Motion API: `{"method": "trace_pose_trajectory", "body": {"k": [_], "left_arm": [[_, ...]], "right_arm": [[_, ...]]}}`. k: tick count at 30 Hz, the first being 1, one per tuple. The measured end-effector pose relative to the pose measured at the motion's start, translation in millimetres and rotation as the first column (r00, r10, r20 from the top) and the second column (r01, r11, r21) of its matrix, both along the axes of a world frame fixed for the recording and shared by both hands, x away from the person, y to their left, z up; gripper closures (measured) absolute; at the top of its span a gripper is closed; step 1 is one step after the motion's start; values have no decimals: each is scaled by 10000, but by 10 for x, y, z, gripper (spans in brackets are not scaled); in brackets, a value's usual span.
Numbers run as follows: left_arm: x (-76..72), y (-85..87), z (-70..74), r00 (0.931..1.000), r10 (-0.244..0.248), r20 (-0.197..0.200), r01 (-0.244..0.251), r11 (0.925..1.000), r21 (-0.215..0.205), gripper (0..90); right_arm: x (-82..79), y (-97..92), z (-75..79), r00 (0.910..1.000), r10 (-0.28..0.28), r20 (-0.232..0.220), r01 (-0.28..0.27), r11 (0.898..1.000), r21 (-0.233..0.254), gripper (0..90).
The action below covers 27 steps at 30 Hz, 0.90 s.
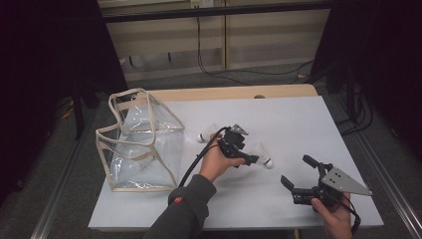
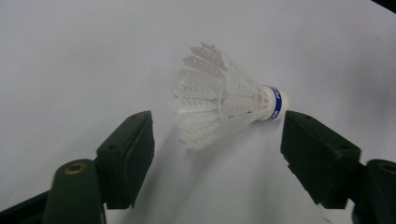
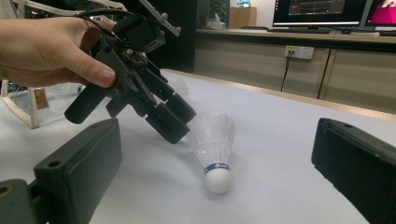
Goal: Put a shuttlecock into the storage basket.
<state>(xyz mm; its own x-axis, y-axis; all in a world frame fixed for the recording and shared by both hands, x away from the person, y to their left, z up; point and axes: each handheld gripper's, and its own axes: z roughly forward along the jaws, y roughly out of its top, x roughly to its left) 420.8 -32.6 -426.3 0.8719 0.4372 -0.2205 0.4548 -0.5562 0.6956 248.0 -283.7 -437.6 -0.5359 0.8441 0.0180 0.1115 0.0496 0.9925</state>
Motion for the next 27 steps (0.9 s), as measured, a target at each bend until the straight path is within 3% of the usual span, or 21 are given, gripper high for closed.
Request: {"method": "trace_pose_trajectory", "body": {"k": [12, 27], "left_arm": [[5, -57, -2, 9998, -208, 61, 207, 9997, 103, 327], [-8, -130, -35, 9993, -382, -55, 381, 9992, -152, 429]], "right_arm": [[-1, -2, 3, 10000, -8, -4, 8, 10000, 19, 18], [-2, -4, 3, 10000, -28, -11, 28, 10000, 30, 18]]}}
